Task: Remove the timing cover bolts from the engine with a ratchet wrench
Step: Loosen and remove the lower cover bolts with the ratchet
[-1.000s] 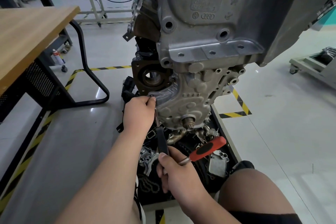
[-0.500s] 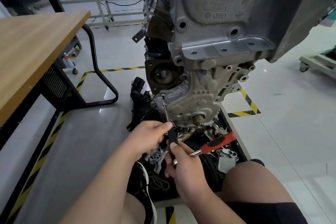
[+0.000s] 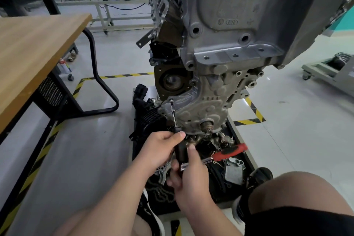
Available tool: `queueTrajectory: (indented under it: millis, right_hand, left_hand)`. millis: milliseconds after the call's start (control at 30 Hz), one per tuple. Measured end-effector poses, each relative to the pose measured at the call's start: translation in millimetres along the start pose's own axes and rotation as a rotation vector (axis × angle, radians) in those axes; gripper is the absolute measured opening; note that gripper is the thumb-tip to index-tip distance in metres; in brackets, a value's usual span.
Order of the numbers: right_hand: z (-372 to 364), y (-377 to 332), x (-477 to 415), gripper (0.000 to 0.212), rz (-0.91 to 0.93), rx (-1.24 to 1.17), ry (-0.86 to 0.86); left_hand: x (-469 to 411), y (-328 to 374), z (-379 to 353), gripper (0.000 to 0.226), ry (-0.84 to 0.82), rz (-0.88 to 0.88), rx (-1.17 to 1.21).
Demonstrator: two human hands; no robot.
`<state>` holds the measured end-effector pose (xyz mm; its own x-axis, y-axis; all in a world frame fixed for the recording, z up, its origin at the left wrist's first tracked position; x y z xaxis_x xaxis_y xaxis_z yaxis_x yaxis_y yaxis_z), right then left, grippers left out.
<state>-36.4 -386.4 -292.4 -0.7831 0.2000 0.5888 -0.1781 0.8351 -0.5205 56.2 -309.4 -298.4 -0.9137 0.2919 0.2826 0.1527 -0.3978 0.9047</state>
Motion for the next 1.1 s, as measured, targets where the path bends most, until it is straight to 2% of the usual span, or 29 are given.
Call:
queueTrajectory:
  millis: [67,100,133,200,267,333,400,500,567,600,667,700,767,833,867,900,933,1000,1100]
  right_hand:
    - [-4.6,5.0,0.5,0.052,-0.274,-0.424,-0.097]
    - [-4.8,6.3,0.5,0.057,-0.364,-0.557,-0.133]
    - [-3.2,6.8,0.0,0.059,-0.408,-0.605,-0.157]
    - [2.0,8.2,-3.3,0.063,-0.400,-0.531,-0.174]
    - [6.5,9.6,-5.0,0.061,-0.342,-0.391,-0.164]
    - [12.8,8.0,-5.1,0.056,-0.219,-0.207,-0.127]
    - [19.2,1.2,-3.3,0.046,0.002,0.107,-0.089]
    - [21.6,-15.9,3.5,0.011,0.412,0.619,-0.077]
    - [18.8,-17.3,8.7,0.031,0.566,0.938,-0.142]
    - [18.9,-15.1,10.2,0.039,0.591,0.982,-0.156]
    - [19.8,-7.2,9.0,0.037,0.545,0.822,-0.155]
    - [19.2,-4.0,9.9,0.030,0.454,0.680,-0.124]
    - [17.9,5.0,8.3,0.017,0.120,0.227,-0.116]
    - [5.9,12.5,14.2,0.033,-0.274,-0.364,-0.251]
    - [1.3,12.8,18.1,0.040,-0.400,-0.595,-0.300]
    - [-1.7,11.6,20.0,0.044,-0.464,-0.733,-0.333]
    - [-2.7,10.3,21.1,0.047,-0.481,-0.790,-0.344]
    - [-1.4,9.5,19.3,0.049,-0.466,-0.775,-0.336]
    - [0.4,9.2,17.1,0.048,-0.368,-0.536,-0.217]
  left_hand:
    - [0.2,0.9,-4.5,0.038,-0.079,0.023,-0.029]
    - [-0.4,0.8,-6.9,0.040,-0.123,0.039,-0.032]
    - [-1.2,0.0,-8.1,0.044,-0.150,0.050,-0.025]
    - [-1.8,-0.5,-7.8,0.038,-0.154,0.044,-0.005]
    - [-1.9,-0.4,-6.4,0.029,-0.129,0.015,0.011]
    - [-1.3,0.0,-4.8,0.030,-0.102,-0.005,0.016]
    - [-1.0,0.0,-3.3,0.033,-0.076,-0.013,0.011]
    - [-0.4,1.3,0.1,0.042,0.002,-0.021,-0.090]
    - [-1.1,-0.3,1.2,0.045,0.051,-0.030,-0.151]
    - [-1.3,-1.0,1.7,0.046,0.066,-0.034,-0.175]
    - [-1.9,-2.9,2.6,0.048,0.068,-0.043,-0.194]
    - [-1.7,-3.3,2.8,0.049,0.056,-0.040,-0.190]
    - [-1.6,-3.9,2.4,0.050,0.005,-0.001,-0.113]
    - [-2.4,-3.8,2.5,0.065,-0.109,0.051,0.014]
    - [-1.9,-3.4,1.8,0.063,-0.189,0.061,0.049]
    - [-1.2,-2.3,0.8,0.050,-0.256,0.054,0.058]
    - [0.3,-1.0,-0.6,0.037,-0.306,0.041,0.060]
    - [1.9,-0.4,-2.3,0.029,-0.327,0.035,0.072]
    - [2.1,-0.6,-3.3,0.028,-0.250,0.023,0.087]
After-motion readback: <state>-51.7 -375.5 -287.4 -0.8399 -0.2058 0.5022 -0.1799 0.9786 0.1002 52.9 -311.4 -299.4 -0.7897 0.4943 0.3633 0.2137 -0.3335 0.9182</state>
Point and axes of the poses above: each hand's wrist, its own x-axis away from the middle knuckle, its own z-axis out of the back of the hand, y = z × x, the point moved 4 cm from there along -x, towards the middle knuckle, and after that the axes turned 10 degrees about -x, right-handed, at the moved point
